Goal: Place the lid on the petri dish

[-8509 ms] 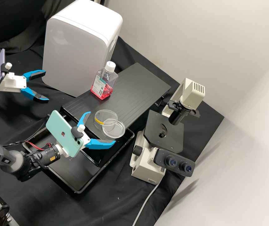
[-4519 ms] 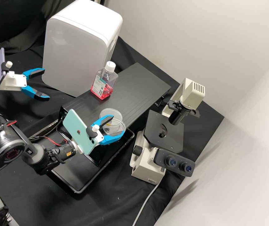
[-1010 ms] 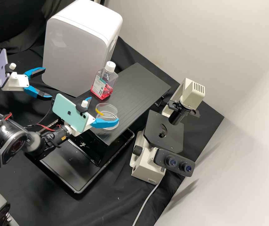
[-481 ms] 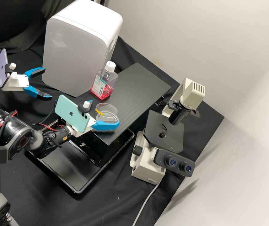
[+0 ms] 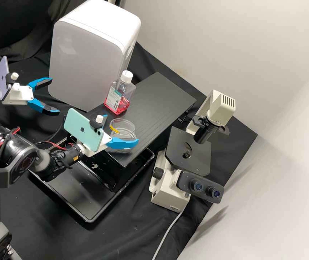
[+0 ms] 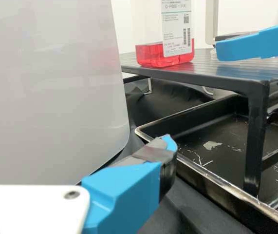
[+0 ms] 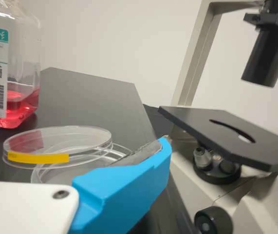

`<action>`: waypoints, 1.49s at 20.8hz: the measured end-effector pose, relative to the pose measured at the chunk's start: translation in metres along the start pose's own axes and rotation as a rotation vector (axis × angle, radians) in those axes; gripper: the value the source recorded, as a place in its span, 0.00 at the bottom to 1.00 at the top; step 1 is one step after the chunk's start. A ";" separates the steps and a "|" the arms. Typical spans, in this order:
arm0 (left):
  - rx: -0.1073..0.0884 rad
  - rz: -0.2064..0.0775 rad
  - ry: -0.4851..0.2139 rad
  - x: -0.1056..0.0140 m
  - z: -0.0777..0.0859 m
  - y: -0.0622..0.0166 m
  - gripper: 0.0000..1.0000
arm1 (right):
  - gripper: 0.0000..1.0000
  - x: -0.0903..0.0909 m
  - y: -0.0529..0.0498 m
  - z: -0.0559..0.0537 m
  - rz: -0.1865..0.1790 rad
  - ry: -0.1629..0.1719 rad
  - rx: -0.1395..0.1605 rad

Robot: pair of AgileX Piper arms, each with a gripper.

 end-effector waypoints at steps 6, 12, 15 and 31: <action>0.000 0.000 0.000 0.000 0.000 0.0000 1.00 | 1.00 0.004 0.003 -0.004 0.033 -0.022 -0.062; 0.000 0.000 0.000 0.000 0.000 0.0000 1.00 | 1.00 0.014 -0.005 -0.003 0.028 -0.026 -0.081; 0.000 0.000 0.000 0.000 0.000 0.0000 1.00 | 1.00 0.016 -0.005 -0.004 0.031 -0.024 -0.080; 0.000 0.000 0.000 0.000 0.000 0.0000 1.00 | 0.00 0.017 -0.006 -0.004 0.012 0.004 -0.079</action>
